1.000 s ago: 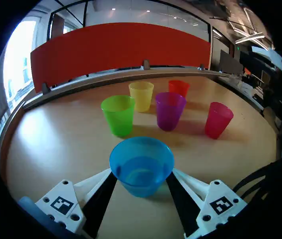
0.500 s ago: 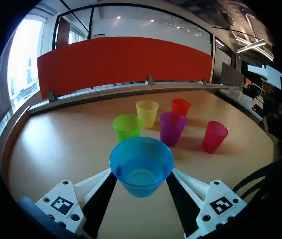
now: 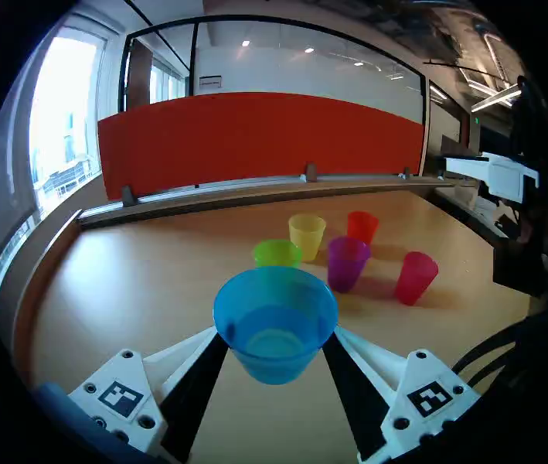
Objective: Pour water
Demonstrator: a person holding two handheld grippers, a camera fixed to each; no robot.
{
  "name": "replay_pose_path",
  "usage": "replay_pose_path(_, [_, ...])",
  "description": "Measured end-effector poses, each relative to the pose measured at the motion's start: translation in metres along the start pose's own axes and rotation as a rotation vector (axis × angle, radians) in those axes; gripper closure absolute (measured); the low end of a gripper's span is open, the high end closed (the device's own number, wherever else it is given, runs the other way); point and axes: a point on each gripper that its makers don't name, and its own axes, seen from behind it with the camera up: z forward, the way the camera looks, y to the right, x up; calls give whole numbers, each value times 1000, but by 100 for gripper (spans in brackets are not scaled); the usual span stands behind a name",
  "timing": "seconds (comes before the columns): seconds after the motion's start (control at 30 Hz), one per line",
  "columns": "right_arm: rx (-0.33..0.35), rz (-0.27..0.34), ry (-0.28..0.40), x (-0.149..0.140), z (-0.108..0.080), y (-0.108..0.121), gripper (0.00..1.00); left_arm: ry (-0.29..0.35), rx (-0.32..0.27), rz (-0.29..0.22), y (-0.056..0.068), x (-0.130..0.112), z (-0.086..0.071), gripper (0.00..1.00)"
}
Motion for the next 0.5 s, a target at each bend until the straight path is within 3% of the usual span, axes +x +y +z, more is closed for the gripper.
replay_pose_path(0.5, [138, -56, -95, -17, 56, -76, 0, 16, 63, -41, -33, 4, -47, 19])
